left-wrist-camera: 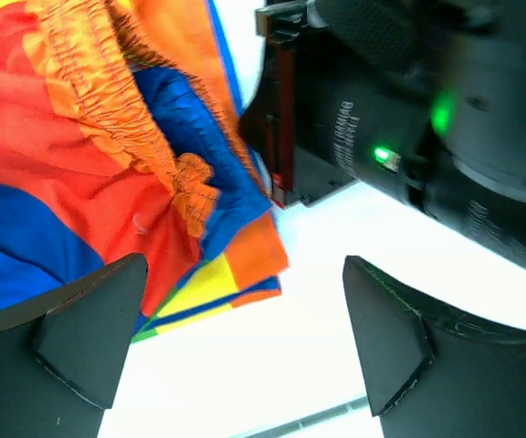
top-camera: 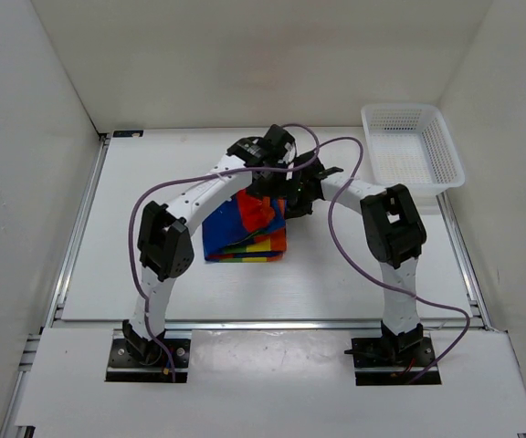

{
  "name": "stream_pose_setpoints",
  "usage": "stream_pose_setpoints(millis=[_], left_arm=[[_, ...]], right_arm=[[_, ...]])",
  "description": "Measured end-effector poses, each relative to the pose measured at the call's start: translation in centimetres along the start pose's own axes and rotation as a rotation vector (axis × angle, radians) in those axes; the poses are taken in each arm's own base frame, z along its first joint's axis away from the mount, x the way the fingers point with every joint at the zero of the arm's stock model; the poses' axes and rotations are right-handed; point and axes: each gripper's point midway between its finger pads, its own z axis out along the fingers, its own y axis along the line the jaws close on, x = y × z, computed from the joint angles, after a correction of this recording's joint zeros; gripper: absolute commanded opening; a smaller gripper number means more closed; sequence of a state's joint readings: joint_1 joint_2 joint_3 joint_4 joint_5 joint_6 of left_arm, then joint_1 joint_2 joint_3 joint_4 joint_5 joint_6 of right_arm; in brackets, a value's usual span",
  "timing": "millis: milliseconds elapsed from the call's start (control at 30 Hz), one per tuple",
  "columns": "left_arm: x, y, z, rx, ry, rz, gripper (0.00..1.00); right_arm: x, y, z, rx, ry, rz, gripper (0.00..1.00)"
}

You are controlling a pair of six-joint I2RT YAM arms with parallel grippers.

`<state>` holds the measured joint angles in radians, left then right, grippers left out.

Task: Fold and stack the shorts
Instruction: Fold the shorts

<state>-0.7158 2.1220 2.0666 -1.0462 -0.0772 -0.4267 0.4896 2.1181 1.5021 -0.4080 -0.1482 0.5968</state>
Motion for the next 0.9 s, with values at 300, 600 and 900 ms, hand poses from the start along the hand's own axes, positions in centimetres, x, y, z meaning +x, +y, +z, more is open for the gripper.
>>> stream_pose_setpoints(millis=[300,600,900], left_arm=[[-4.5,3.4,-9.0,0.198,-0.140,-0.113,0.90],[-2.9,12.0,-11.5,0.150,-0.179,-0.269,0.29],[2.7,18.4,-3.0,0.043,0.039,-0.427,0.10]], right_arm=[[0.5,-1.2,-0.9,0.052,-0.019,-0.005,0.08],[1.7,-4.5,-5.2,0.223,-0.052,-0.055,0.34],[-3.1,4.3,-10.5,0.067,-0.190,-0.209,0.00]])
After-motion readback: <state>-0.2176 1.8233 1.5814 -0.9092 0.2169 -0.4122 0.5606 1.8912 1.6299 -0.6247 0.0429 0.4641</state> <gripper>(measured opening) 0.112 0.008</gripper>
